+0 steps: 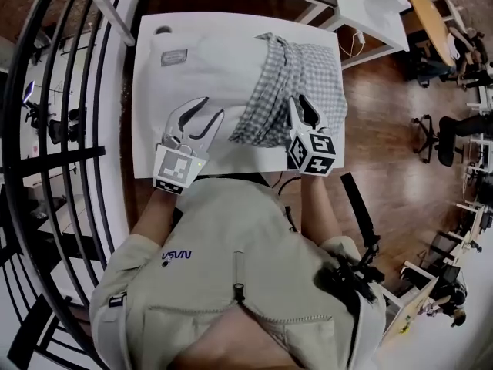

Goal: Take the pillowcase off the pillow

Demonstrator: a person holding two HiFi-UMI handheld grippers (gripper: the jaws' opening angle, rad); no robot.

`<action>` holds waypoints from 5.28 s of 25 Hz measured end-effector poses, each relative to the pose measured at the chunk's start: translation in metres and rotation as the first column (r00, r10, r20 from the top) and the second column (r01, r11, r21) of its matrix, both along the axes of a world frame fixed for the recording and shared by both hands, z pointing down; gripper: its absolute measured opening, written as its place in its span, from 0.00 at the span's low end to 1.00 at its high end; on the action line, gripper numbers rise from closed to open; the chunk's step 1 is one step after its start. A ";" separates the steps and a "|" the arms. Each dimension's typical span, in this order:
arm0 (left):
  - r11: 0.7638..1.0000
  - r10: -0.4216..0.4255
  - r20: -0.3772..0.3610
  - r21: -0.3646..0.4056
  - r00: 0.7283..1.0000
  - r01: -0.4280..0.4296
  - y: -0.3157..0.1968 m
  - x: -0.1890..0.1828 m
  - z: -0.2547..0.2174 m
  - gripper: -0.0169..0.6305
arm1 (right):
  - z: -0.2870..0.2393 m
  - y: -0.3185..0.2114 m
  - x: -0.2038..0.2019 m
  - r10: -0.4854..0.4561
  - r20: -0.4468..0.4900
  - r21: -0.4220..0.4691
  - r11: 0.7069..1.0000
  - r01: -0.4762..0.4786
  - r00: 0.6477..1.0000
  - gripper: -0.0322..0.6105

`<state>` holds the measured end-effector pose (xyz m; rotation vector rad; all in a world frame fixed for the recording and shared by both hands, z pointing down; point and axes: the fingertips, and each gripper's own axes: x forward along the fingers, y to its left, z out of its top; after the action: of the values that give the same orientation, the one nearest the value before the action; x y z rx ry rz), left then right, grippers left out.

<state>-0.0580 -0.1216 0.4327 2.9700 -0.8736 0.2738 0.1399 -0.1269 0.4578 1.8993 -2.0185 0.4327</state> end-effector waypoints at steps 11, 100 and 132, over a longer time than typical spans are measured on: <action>0.985 0.139 0.326 -0.147 0.935 -0.095 0.065 0.018 0.118 0.42 | 0.078 0.104 -0.078 -0.138 0.070 -0.225 0.963 0.151 0.988 0.29; 0.978 -0.017 0.243 -0.199 0.970 0.066 -0.058 0.098 0.080 0.08 | 0.070 -0.144 0.039 -0.317 -0.179 -0.329 0.911 0.247 0.931 0.09; 0.999 -0.036 0.083 -0.025 0.996 0.038 -0.061 0.074 0.019 0.28 | 0.025 -0.054 0.173 0.138 -0.109 -0.065 0.987 -0.145 0.984 0.21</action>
<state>0.0164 -0.1825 0.4517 2.9338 -0.9248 0.4067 0.3130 -0.1812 0.4831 1.9852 -1.7849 0.4278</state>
